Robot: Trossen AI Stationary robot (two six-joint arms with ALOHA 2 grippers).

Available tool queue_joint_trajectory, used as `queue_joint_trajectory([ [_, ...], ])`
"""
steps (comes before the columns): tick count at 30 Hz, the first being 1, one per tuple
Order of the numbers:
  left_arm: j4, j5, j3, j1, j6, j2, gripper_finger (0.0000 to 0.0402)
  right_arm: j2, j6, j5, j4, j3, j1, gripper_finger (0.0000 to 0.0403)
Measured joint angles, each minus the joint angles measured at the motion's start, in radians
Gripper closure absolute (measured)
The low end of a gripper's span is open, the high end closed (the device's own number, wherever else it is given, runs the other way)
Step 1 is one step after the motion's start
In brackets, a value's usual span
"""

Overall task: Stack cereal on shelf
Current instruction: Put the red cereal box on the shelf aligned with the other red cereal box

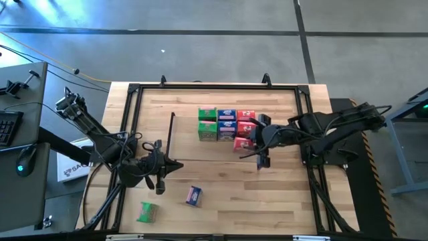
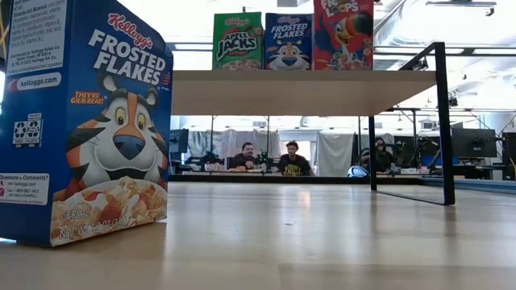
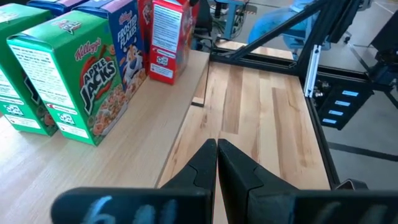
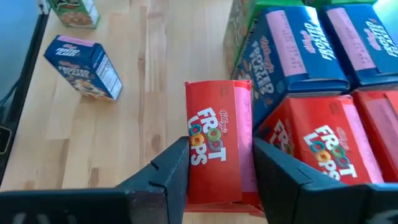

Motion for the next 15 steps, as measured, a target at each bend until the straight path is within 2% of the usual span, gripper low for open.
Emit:
queue_joint_trajectory([
  [8, 0.000, 0.000, 0.000, 0.000, 0.000, 0.000, 0.0397, 0.000, 0.051, 0.004, -0.027, 0.000, 0.000, 0.0220],
  [15, 0.009, 0.004, 0.000, 0.000, 0.001, 0.000, 0.0397, 0.000, 0.056, 0.040, -0.050, 0.013, 0.000, 0.0202],
])
